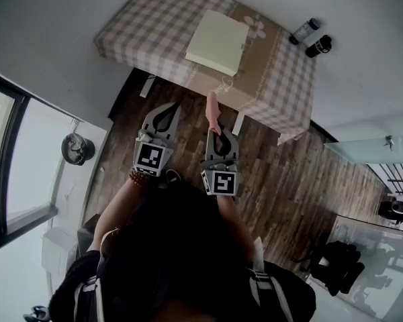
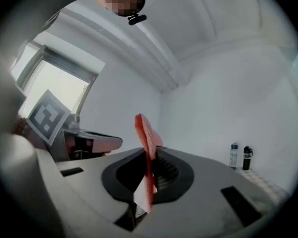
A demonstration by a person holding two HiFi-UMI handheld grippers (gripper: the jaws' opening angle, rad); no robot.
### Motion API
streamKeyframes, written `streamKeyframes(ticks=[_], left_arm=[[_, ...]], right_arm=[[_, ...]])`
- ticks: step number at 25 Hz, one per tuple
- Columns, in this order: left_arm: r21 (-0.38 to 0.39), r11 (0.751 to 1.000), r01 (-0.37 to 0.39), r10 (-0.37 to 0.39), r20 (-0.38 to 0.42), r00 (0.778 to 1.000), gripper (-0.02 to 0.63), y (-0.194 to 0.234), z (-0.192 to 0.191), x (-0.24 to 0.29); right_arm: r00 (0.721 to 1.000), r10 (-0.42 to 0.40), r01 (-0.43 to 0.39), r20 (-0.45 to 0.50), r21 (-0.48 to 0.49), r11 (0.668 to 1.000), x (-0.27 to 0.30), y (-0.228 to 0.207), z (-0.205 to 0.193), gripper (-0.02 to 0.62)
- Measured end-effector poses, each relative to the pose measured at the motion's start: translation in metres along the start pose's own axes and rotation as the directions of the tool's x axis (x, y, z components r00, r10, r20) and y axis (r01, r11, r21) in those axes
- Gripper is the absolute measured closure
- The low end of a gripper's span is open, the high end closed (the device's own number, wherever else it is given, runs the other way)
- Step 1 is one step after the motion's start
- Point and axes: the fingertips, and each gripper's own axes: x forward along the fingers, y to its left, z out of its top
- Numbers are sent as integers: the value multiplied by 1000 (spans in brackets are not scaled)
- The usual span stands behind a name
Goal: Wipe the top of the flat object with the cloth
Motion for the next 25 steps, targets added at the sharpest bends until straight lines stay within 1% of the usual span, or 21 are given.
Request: streamKeyframes(ticks=[3,5,8,10,12,15,19,21,25], left_arm=[[-3,999,33,-33,4,999,604,26,5,-7],[-6,999,52,-52,8,999,606,43,7,-7],[-28,997,74,-74,-4,997,604,64,-1,1],[-40,995,88,-88,-6,996,605,71,-3,9],[-35,994,106,-106,-3,994,606,74,-4,19],[-24,991,133,-133,-7,991,604,77,-11,40],[-22,990,138,-139,-41,989,604,83,-27,83],[-10,990,138,-138,-66,988,604,86,-39,108],[-13,991,131,-132,-123,984,603,93,-64,157]], right_arm=[[1000,0,0,5,20,1000,16,19,6,578],[1000,-19,19,-4,14,1000,30,23,6,577],[998,-61,61,-15,-4,998,50,19,8,577],[997,-76,76,-22,-18,997,58,13,7,577],[996,-86,85,-35,-31,996,65,4,4,577],[994,-99,98,-51,-29,995,81,-19,-6,577],[993,-105,104,-55,-26,994,113,-66,-22,577],[995,-84,82,-56,-44,996,135,-89,-33,577],[999,-13,10,-48,-76,997,190,-132,-48,577]])
